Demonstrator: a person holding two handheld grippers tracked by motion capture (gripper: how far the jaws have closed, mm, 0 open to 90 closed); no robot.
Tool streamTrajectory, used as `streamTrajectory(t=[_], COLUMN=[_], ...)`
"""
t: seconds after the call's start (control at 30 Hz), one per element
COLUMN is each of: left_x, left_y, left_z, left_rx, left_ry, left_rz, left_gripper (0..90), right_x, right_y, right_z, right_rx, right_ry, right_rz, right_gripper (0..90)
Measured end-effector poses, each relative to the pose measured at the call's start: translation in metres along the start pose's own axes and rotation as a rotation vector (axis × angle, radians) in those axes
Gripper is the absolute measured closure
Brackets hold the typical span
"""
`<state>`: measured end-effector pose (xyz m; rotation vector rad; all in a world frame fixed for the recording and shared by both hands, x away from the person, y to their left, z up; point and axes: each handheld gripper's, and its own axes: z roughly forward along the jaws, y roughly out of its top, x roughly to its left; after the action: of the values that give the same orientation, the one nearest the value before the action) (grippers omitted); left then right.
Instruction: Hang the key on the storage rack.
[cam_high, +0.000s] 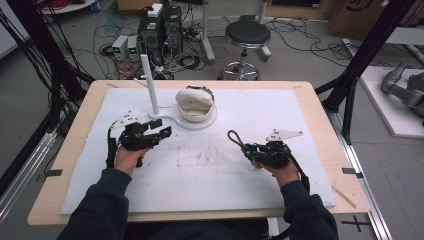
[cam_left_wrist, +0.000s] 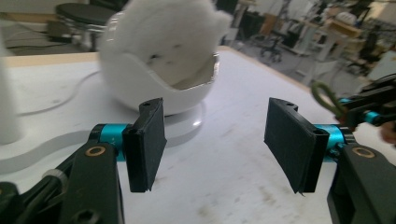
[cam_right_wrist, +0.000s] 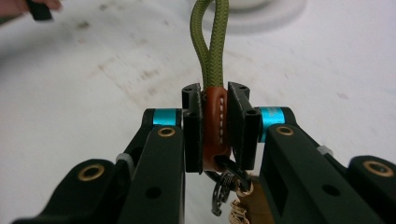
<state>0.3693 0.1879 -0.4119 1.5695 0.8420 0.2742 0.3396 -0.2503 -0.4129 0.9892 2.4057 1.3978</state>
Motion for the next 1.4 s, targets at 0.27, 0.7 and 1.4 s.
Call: streamTrajectory(t=[0.27,0.7,1.4], left_x=[-0.034,-0.052,-0.062], left_y=[-0.002,-0.004,-0.004], left_z=[0.033,0.052,0.059], left_rx=[0.001,0.008,0.027], left_ry=[-0.151,-0.278,-0.316], left_rz=[-0.020,-0.010,0.027], left_gripper=[33.4,54.0,82.7], right_x=[0.025,0.040,0.045], right_y=[0.021,0.028,0.031], right_z=[0.020,0.037,0.042], right_rx=[-0.123,-0.129,-0.129], right_ry=[0.070,0.129,0.128], right_rz=[-0.035,-0.067,-0.097], right_gripper=[78.1,78.0,77.9])
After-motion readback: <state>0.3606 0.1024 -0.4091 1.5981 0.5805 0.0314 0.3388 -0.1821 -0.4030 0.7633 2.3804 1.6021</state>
